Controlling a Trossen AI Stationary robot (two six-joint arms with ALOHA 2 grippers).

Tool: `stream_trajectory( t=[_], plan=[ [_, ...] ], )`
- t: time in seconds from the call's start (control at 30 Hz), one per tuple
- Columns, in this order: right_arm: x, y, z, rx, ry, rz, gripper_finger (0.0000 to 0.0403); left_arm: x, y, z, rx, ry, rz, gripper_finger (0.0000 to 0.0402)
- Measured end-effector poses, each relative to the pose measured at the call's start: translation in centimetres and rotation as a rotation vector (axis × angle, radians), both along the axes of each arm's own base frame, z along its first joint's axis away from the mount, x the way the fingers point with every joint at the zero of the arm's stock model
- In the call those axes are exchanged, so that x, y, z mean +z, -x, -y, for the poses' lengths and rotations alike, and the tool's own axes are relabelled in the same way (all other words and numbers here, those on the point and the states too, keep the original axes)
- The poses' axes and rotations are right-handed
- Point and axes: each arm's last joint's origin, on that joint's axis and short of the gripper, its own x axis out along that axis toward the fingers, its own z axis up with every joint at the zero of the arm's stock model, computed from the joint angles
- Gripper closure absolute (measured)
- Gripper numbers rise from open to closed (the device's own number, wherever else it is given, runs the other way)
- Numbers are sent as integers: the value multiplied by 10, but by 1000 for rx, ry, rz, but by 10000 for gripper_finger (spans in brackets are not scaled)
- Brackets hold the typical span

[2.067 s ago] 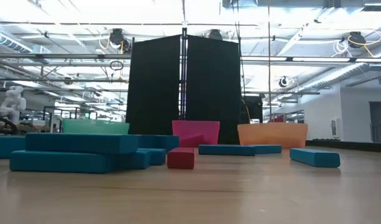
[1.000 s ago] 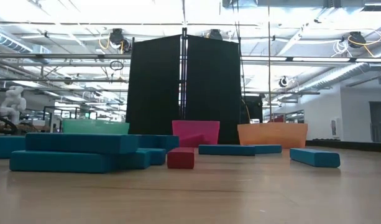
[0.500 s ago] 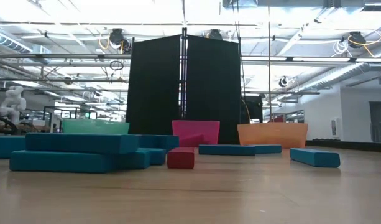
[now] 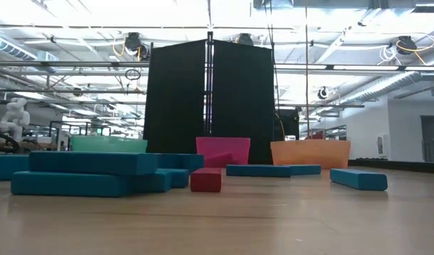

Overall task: Sort blocks
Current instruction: Put the red block into the red bin

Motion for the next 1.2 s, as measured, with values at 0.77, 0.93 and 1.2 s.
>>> stream_trajectory(
  t=[0.77,0.93,1.2],
  plan=[
    [8,27,48,-251,44,-38,288,-38,24,-7,304,144,-454,55],
    [-13,29,80,-362,0,-215,288,-37,44,-12,314,131,-525,66],
    [-57,13,135,-430,-88,-418,288,-28,79,-20,316,152,-545,71]
  ],
)
